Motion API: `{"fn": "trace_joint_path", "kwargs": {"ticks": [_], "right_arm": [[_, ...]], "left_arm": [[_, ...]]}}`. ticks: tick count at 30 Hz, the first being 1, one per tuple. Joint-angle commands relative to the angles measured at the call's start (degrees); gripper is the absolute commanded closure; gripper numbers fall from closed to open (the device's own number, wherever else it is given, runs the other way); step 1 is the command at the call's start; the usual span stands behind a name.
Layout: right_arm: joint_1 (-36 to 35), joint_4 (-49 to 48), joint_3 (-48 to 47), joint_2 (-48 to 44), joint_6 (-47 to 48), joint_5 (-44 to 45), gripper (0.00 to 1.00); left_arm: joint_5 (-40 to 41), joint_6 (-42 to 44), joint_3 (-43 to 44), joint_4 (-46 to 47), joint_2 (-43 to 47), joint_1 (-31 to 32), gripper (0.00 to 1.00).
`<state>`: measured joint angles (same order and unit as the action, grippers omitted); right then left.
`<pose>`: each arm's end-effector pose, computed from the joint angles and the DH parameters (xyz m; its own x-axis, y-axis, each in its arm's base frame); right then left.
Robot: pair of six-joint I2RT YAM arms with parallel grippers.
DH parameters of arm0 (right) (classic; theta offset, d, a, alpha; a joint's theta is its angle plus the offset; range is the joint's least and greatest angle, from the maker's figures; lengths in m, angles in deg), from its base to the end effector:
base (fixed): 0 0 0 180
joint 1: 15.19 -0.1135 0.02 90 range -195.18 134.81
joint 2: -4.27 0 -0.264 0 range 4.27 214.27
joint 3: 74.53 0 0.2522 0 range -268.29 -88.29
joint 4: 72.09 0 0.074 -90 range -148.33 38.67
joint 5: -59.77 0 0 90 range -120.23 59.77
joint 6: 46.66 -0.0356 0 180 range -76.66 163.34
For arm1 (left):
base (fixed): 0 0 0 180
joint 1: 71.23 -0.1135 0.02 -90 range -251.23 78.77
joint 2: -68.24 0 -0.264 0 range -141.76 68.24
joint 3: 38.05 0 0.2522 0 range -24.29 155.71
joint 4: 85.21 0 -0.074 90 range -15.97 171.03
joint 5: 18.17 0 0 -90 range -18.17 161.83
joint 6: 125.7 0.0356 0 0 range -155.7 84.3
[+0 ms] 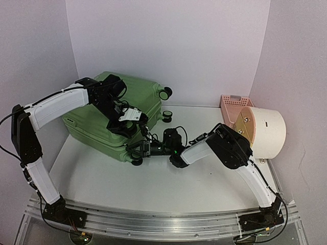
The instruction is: Open, take out, and arrange the luggage
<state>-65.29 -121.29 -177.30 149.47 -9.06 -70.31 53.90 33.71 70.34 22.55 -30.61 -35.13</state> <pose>0.3182 0.4163 0.1059 -0.7439 0.0554 -0.6660 -0.6683 -0.0715 0.7405 0.2835 -0.2203 0.3203 0.3791 0.8259 -0.4174 0.9094 -0.2490 0.3331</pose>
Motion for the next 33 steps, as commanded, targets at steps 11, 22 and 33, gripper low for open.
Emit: {"fn": "trace_joint_path", "kwargs": {"ticks": [11, 22, 33], "right_arm": [[-0.34, -5.73, -3.88, 1.29, -3.07, -0.27, 1.0], [5.94, -10.25, 9.29, -9.48, -7.59, 5.41, 1.0], [12.11, -6.91, 12.63, -10.41, -8.53, 15.46, 1.0]], "left_arm": [[-2.81, 2.12, 0.13, 4.81, 5.08, 0.73, 1.0], [-8.46, 6.89, 1.62, -10.99, 5.97, 0.85, 1.0], [-10.19, 7.06, 1.82, -20.18, 7.47, 1.59, 1.0]]}}
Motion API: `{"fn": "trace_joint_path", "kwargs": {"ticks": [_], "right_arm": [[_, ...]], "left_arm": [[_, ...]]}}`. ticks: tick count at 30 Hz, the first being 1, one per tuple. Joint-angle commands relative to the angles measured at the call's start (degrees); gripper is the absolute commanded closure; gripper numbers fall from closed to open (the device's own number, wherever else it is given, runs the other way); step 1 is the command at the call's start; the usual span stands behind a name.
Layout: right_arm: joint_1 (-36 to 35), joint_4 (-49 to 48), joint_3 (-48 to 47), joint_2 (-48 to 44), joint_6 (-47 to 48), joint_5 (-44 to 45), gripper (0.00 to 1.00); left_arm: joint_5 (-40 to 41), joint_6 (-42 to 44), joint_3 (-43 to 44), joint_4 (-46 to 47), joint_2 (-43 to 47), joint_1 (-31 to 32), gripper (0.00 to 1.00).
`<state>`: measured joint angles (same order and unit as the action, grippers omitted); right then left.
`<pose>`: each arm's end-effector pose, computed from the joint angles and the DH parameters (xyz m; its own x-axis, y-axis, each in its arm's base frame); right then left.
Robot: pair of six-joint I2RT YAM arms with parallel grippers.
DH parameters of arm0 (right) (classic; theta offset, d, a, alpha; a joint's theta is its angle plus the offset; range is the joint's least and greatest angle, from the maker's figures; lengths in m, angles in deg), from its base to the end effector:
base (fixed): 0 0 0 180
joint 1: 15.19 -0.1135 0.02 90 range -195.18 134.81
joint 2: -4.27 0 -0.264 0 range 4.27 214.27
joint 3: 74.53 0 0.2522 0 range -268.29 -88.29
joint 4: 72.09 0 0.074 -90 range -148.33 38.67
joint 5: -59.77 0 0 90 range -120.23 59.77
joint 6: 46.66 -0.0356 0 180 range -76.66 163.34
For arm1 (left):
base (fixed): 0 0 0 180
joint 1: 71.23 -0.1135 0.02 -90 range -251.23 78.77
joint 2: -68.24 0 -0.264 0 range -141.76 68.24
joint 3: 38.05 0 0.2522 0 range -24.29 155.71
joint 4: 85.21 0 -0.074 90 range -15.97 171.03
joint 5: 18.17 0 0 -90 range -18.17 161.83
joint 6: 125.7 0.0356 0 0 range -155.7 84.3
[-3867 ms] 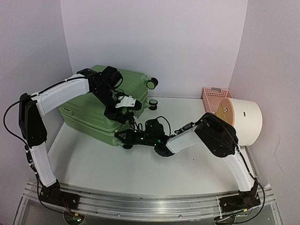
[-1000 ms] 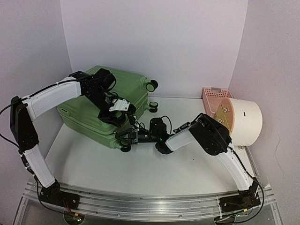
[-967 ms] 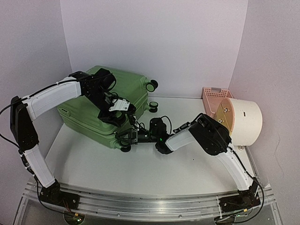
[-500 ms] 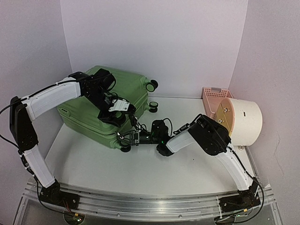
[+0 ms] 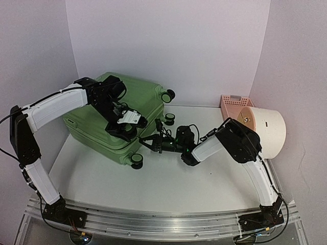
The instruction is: Open, take out, and arrange the luggage
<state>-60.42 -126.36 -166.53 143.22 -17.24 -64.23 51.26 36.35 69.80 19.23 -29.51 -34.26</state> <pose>0.3337 0.3647 0.1158 -0.8088 0.2100 -0.5493 -0.5591 0.0146 0.8289 0.2709 -0.2196 0.3217 0.4226 0.7967 -0.4321 0.9009 -0.3170 0.2966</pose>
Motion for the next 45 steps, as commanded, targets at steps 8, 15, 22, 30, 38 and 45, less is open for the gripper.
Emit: {"fn": "trace_joint_path", "kwargs": {"ticks": [8, 15, 22, 30, 38, 45], "right_arm": [[12.97, 2.26, 2.69, -5.57, 2.06, 17.04, 1.0], [18.39, 9.15, -0.31, -5.8, 6.38, 19.34, 1.0], [21.92, 16.78, -6.2, -5.97, 11.03, 20.75, 1.0], [23.92, 31.1, -18.94, -2.81, 21.53, 21.8, 1.0], [25.53, 41.84, -31.06, 0.61, 33.45, 25.26, 1.0], [27.4, 42.66, -42.25, 6.35, 36.71, 24.47, 1.0]], "left_arm": [[-5.11, 4.86, 0.05, -19.94, 9.55, 0.99, 1.0], [-3.32, 3.81, -3.68, -20.11, 14.37, 1.66, 1.0], [-2.97, 2.54, -6.1, -20.15, 16.81, 2.14, 1.0], [-3.3, 4.68, -6.42, -20.26, 18.29, 2.3, 1.0], [-3.5, 5.38, -7.6, -20.26, 20.01, 2.32, 1.0], [-4.2, 5.64, -7.93, -20.2, 20.52, 2.32, 1.0]]}}
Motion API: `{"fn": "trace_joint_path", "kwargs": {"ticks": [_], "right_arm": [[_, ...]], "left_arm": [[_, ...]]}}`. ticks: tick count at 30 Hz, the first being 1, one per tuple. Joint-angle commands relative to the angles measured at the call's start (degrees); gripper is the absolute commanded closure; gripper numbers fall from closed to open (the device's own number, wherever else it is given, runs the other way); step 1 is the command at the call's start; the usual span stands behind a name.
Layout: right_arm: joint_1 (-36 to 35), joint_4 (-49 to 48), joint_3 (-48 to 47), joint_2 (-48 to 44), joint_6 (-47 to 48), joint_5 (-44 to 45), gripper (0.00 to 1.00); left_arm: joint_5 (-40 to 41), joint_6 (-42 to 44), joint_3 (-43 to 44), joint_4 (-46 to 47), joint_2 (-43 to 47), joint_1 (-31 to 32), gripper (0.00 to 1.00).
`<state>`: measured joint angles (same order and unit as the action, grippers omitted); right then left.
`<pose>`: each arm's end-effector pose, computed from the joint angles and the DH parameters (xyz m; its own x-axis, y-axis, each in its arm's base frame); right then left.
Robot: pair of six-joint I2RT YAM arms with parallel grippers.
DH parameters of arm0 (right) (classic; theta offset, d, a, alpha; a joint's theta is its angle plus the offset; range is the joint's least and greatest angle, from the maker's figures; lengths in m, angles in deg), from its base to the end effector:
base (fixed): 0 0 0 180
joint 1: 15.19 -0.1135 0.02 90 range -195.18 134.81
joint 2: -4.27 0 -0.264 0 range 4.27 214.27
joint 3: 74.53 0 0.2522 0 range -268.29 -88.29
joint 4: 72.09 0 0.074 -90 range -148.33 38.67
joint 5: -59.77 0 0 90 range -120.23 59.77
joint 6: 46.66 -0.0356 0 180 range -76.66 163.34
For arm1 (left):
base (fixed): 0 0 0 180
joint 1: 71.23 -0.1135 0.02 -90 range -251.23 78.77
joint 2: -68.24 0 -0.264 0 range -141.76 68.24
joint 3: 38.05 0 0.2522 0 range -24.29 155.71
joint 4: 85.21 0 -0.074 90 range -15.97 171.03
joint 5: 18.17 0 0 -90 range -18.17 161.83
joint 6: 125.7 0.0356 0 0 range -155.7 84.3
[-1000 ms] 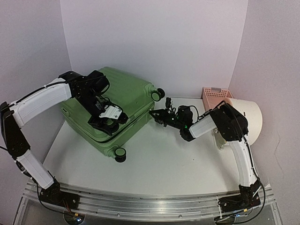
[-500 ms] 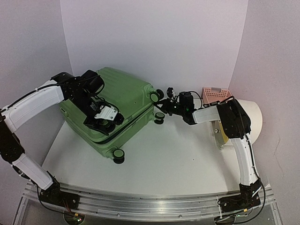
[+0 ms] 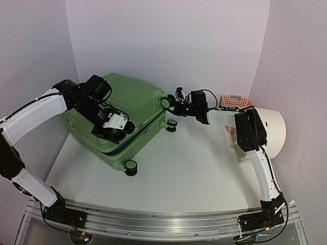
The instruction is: Open, take out, and arrange the luggage
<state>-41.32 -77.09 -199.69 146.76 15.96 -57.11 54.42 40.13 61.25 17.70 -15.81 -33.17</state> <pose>0.5078 0.2670 0.1765 -0.5333 0.1953 -0.8231 -0.6128 0.5816 0.5350 0.2193 -0.1853 0.3472 0.5082 0.7771 -0.3713 0.8443 -0.3644 0.3930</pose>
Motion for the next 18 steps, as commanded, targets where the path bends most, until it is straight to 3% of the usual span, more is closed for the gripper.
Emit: {"fn": "trace_joint_path", "kwargs": {"ticks": [1, 4, 6, 7, 9, 11, 14, 18], "right_arm": [[8.27, -6.69, -9.54, 3.17, 3.5, 16.67, 1.0], [7.25, -7.41, -7.44, 3.23, 4.04, 11.95, 1.0], [6.52, -7.86, -4.08, 1.68, 6.5, 10.74, 1.0], [5.79, -9.87, 1.62, -1.22, 7.77, 9.74, 1.0], [5.14, -15.96, 9.52, -5.38, 7.63, 9.09, 1.0], [4.52, -18.62, 14.66, -8.86, 8.61, 9.5, 1.0], [3.08, -19.07, 20.0, -13.98, 11.43, 9.78, 1.0], [0.85, -19.38, 25.71, -19.39, 14.14, 9.59, 1.0]], "left_arm": [[-7.35, 1.86, 0.56, -18.58, 6.73, 1.22, 1.0], [-7.45, 0.32, 0.6, -17.36, 5.98, 1.22, 1.0], [-7.4, -2.66, 1.03, -15.73, 5.77, 1.22, 0.93], [-7.21, -4.62, 1.5, -13.8, 5.59, 1.22, 0.65], [-6.61, -7.67, 2.23, -10.58, 5.43, 1.22, 0.31], [-5.8, -10.83, 3.57, -6.09, 4.78, 1.22, 0.15], [-5.79, -15.91, 9.72, -0.99, 1.39, 1.15, 0.05], [-7.75, -20.84, 17.98, 1.2, -3.67, 1.14, 0.02]]}}
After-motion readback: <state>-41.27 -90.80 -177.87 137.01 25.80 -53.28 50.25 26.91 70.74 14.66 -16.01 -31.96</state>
